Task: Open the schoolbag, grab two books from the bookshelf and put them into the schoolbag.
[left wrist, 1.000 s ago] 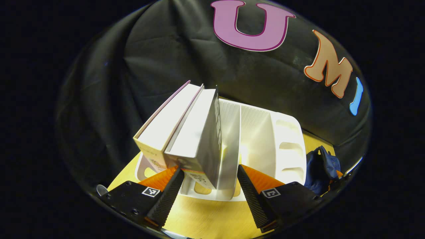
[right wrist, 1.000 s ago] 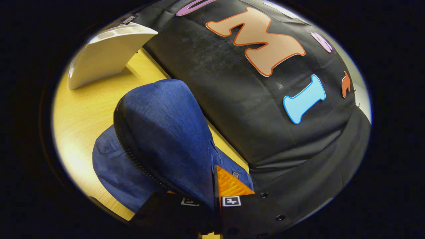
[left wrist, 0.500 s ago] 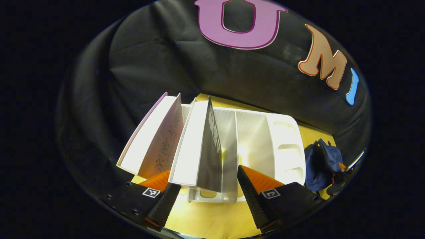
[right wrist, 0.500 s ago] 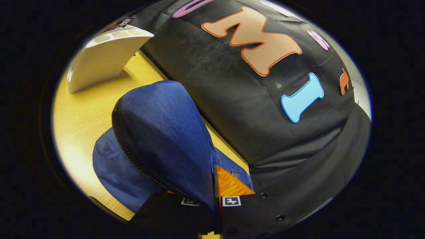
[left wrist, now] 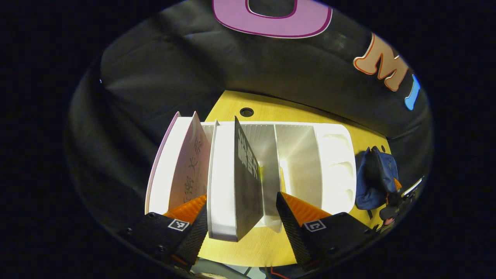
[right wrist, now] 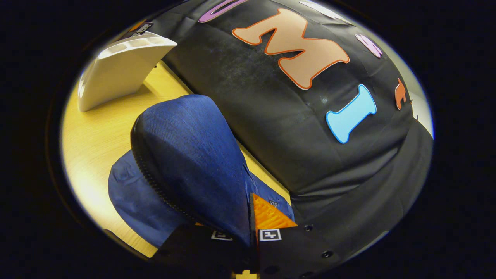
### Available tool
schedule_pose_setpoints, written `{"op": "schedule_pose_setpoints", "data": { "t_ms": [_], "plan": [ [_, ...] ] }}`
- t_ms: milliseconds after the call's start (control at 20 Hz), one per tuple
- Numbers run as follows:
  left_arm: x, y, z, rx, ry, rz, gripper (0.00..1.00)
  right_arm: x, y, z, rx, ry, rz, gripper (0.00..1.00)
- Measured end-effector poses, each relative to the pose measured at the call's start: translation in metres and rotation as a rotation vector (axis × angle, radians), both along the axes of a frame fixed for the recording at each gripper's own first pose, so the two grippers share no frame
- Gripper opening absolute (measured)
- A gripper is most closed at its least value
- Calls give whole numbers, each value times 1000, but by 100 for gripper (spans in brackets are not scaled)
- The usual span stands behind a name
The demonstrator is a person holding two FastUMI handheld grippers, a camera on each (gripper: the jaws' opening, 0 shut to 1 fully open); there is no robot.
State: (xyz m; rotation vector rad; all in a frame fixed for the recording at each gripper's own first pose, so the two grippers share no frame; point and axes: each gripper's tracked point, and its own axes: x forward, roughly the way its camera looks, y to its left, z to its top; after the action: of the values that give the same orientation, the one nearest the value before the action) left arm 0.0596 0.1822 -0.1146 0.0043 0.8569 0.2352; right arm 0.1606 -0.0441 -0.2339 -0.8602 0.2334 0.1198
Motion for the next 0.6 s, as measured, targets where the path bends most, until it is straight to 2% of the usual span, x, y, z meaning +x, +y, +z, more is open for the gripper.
{"op": "schedule_pose_setpoints", "data": {
  "t_ms": [150,300,550,600],
  "plan": [
    [8,10,-2,24,70,-25,90,-1,0,2,7,-2,-1,7],
    [15,18,-3,82,156,-58,86,1,0,1,13,-1,-1,7],
    [27,21,-7,161,258,-101,85,0,0,3,20,-1,-4,7],
    [30,21,-8,172,273,-105,81,1,-1,3,20,-1,-4,7]
  ]
}}
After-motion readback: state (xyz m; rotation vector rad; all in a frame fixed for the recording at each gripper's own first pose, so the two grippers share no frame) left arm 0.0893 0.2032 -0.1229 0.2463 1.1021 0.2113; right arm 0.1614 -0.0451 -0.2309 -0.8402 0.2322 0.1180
